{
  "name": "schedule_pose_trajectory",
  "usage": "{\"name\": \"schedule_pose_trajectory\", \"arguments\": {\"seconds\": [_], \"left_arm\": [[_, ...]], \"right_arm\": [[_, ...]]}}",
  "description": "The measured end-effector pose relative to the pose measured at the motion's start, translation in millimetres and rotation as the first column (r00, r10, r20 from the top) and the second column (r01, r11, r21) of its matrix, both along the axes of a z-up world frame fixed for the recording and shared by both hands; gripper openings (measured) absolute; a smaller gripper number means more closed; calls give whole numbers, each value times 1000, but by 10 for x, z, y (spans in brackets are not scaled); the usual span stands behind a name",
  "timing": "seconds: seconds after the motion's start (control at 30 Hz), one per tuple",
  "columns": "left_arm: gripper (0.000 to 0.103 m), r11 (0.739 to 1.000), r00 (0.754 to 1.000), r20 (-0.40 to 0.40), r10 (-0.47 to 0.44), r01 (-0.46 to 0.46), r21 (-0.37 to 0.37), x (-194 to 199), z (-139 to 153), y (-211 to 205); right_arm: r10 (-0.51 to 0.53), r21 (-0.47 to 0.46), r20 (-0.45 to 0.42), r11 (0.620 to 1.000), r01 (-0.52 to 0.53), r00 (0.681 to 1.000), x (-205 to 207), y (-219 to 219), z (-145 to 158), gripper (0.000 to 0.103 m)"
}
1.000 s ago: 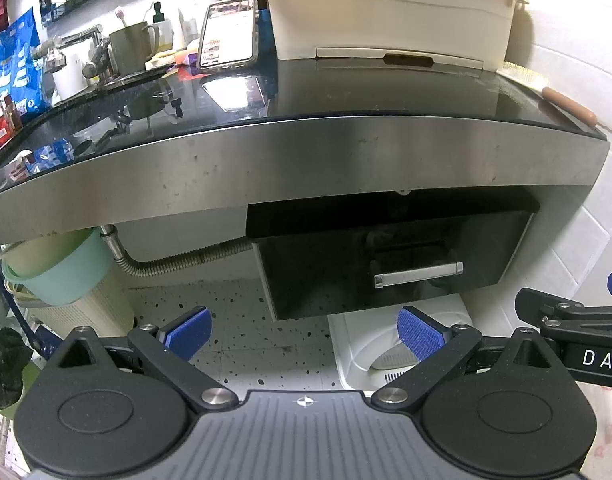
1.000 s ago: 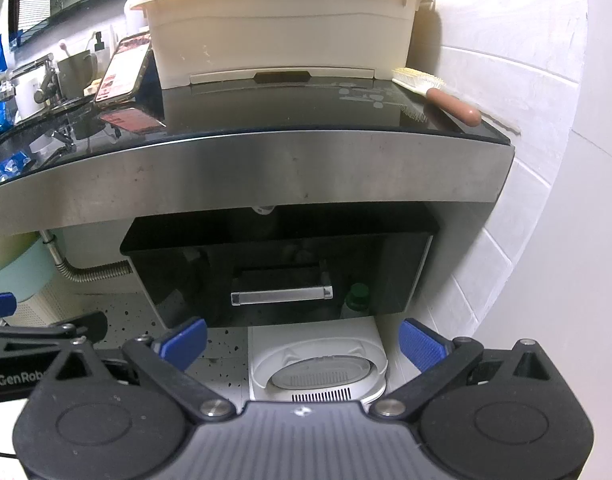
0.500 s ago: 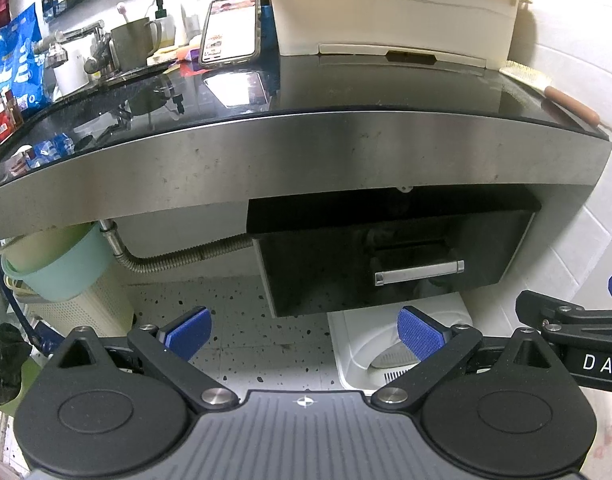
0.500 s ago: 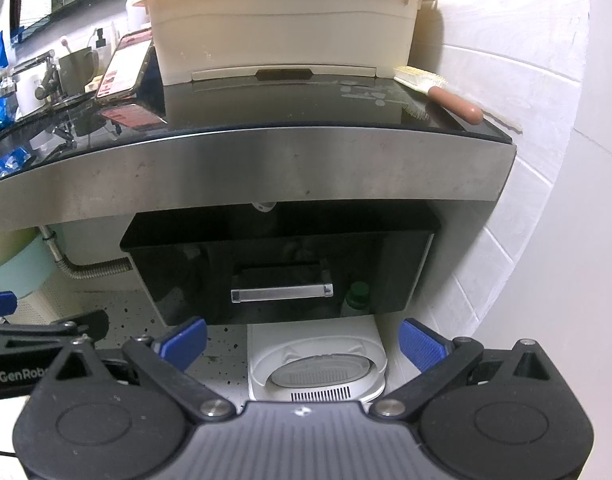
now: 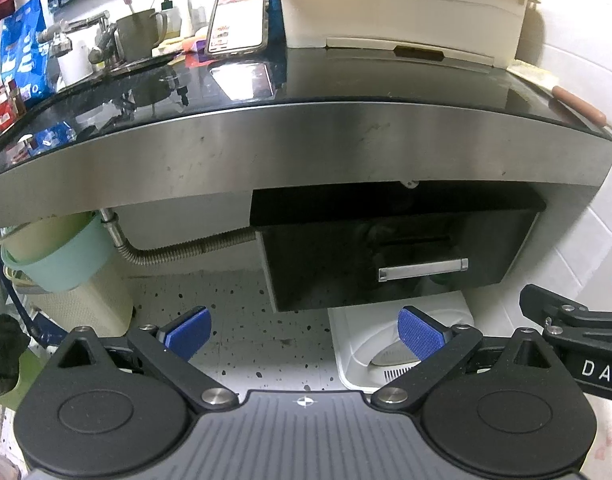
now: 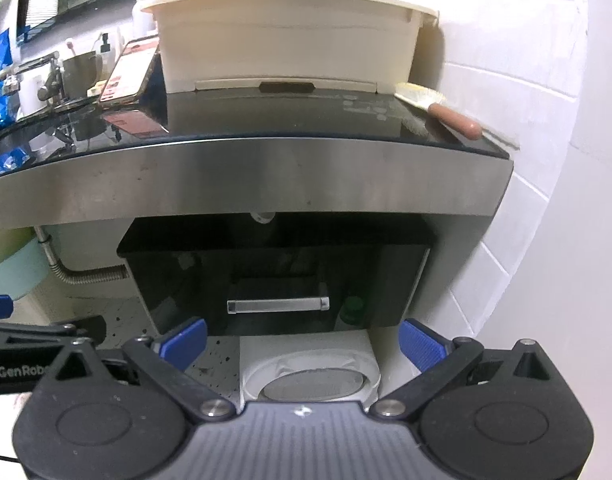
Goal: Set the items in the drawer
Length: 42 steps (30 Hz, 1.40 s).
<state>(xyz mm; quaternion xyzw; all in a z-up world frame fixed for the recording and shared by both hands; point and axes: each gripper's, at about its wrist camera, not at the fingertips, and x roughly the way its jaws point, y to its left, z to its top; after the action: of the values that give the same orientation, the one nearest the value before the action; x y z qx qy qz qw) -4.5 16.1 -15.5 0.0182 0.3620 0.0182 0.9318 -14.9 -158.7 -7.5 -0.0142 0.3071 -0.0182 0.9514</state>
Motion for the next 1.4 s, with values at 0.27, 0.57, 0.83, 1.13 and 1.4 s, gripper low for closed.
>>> {"name": "schedule_pose_trajectory", "arguments": {"seconds": [0.27,0.57,0.83,1.13,1.4], "left_arm": [[101,1000,1000,15,10,-9,-24,-45,-22,44],[102,999,999,35,26,-26,-27,-87,-72,84],[102,999,999,47,25,-23,-33,-120,-109,133],[102,998,997,60,46,-43,-52,-166,-141,227],[102,995,998,48,30,-25,-98,-194,-167,319]], "right_arm": [[17,16,65,1000,-18,998,-43,-1,-24,103],[71,125,202,987,-98,977,-141,-158,-77,103],[151,209,384,947,-245,911,-215,-334,-191,103],[226,113,325,955,-275,918,20,-276,-280,103],[326,41,269,936,-349,906,287,-255,-385,103]]}}
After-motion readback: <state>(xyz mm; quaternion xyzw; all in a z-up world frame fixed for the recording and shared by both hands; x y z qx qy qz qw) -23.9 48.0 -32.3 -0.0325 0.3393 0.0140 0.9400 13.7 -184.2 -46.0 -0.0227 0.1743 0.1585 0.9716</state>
